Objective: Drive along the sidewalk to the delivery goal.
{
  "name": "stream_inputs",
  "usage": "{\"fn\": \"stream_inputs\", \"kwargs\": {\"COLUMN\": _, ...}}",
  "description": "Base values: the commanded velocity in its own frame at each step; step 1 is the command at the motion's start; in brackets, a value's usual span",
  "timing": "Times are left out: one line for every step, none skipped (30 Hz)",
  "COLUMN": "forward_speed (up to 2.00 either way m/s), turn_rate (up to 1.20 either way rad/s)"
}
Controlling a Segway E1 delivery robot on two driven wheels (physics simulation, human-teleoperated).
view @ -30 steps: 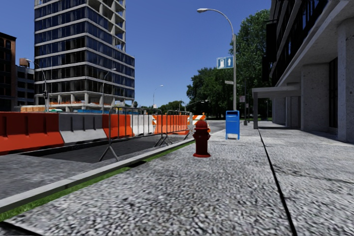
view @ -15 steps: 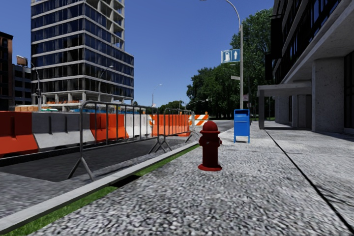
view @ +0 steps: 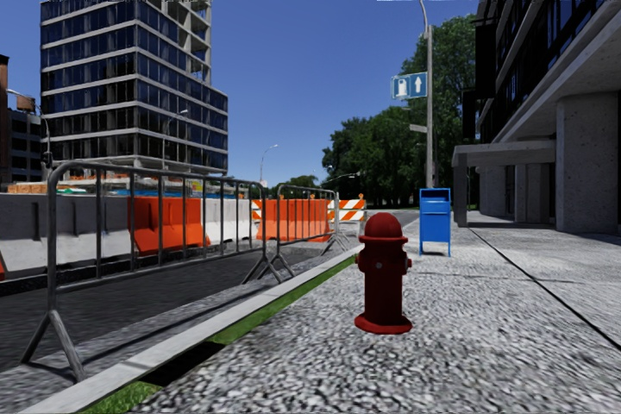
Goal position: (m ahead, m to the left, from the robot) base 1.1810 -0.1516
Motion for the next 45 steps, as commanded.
{"fn": "stream_inputs", "kwargs": {"forward_speed": 1.23, "turn_rate": -0.57}}
{"fn": "stream_inputs", "kwargs": {"forward_speed": 1.23, "turn_rate": -0.58}}
{"fn": "stream_inputs", "kwargs": {"forward_speed": 1.23, "turn_rate": -0.58}}
{"fn": "stream_inputs", "kwargs": {"forward_speed": 1.23, "turn_rate": -0.58}}
{"fn": "stream_inputs", "kwargs": {"forward_speed": 1.23, "turn_rate": -0.58}}
{"fn": "stream_inputs", "kwargs": {"forward_speed": 1.22, "turn_rate": -0.58}}
{"fn": "stream_inputs", "kwargs": {"forward_speed": 1.22, "turn_rate": -0.58}}
{"fn": "stream_inputs", "kwargs": {"forward_speed": 1.22, "turn_rate": -0.58}}
{"fn": "stream_inputs", "kwargs": {"forward_speed": 1.17, "turn_rate": -0.58}}
{"fn": "stream_inputs", "kwargs": {"forward_speed": 1.12, "turn_rate": -0.58}}
{"fn": "stream_inputs", "kwargs": {"forward_speed": 1.02, "turn_rate": -0.58}}
{"fn": "stream_inputs", "kwargs": {"forward_speed": 0.98, "turn_rate": -0.58}}
{"fn": "stream_inputs", "kwargs": {"forward_speed": 0.98, "turn_rate": -0.58}}
{"fn": "stream_inputs", "kwargs": {"forward_speed": 0.97, "turn_rate": -0.58}}
{"fn": "stream_inputs", "kwargs": {"forward_speed": 0.97, "turn_rate": -0.58}}
{"fn": "stream_inputs", "kwargs": {"forward_speed": 0.97, "turn_rate": -0.58}}
{"fn": "stream_inputs", "kwargs": {"forward_speed": 0.97, "turn_rate": -0.43}}
{"fn": "stream_inputs", "kwargs": {"forward_speed": 0.97, "turn_rate": -0.43}}
{"fn": "stream_inputs", "kwargs": {"forward_speed": 0.97, "turn_rate": 0.0}}
{"fn": "stream_inputs", "kwargs": {"forward_speed": 0.96, "turn_rate": 0.0}}
{"fn": "stream_inputs", "kwargs": {"forward_speed": 0.91, "turn_rate": 0.0}}
{"fn": "stream_inputs", "kwargs": {"forward_speed": 0.74, "turn_rate": 0.0}}
{"fn": "stream_inputs", "kwargs": {"forward_speed": 0.0, "turn_rate": 0.0}}
{"fn": "stream_inputs", "kwargs": {"forward_speed": 0.0, "turn_rate": 0.0}}
{"fn": "stream_inputs", "kwargs": {"forward_speed": 0.0, "turn_rate": 0.0}}
{"fn": "stream_inputs", "kwargs": {"forward_speed": 0.0, "turn_rate": 0.0}}
{"fn": "stream_inputs", "kwargs": {"forward_speed": 0.0, "turn_rate": 0.0}}
{"fn": "stream_inputs", "kwargs": {"forward_speed": 0.0, "turn_rate": 0.0}}
{"fn": "stream_inputs", "kwargs": {"forward_speed": 0.0, "turn_rate": 0.0}}
{"fn": "stream_inputs", "kwargs": {"forward_speed": 0.0, "turn_rate": 0.0}}
{"fn": "stream_inputs", "kwargs": {"forward_speed": 0.0, "turn_rate": 0.0}}
{"fn": "stream_inputs", "kwargs": {"forward_speed": 0.0, "turn_rate": 0.0}}
{"fn": "stream_inputs", "kwargs": {"forward_speed": 0.0, "turn_rate": 0.0}}
{"fn": "stream_inputs", "kwargs": {"forward_speed": 0.0, "turn_rate": 0.0}}
{"fn": "stream_inputs", "kwargs": {"forward_speed": 0.0, "turn_rate": 0.0}}
{"fn": "stream_inputs", "kwargs": {"forward_speed": 0.0, "turn_rate": 0.0}}
{"fn": "stream_inputs", "kwargs": {"forward_speed": 0.0, "turn_rate": 0.0}}
{"fn": "stream_inputs", "kwargs": {"forward_speed": 0.0, "turn_rate": 0.0}}
{"fn": "stream_inputs", "kwargs": {"forward_speed": 0.0, "turn_rate": 0.0}}
{"fn": "stream_inputs", "kwargs": {"forward_speed": 0.0, "turn_rate": 0.0}}
{"fn": "stream_inputs", "kwargs": {"forward_speed": 0.0, "turn_rate": 0.0}}
{"fn": "stream_inputs", "kwargs": {"forward_speed": 0.0, "turn_rate": 0.0}}
{"fn": "stream_inputs", "kwargs": {"forward_speed": 0.0, "turn_rate": 0.0}}
{"fn": "stream_inputs", "kwargs": {"forward_speed": 0.0, "turn_rate": 0.0}}
{"fn": "stream_inputs", "kwargs": {"forward_speed": 0.0, "turn_rate": 0.0}}
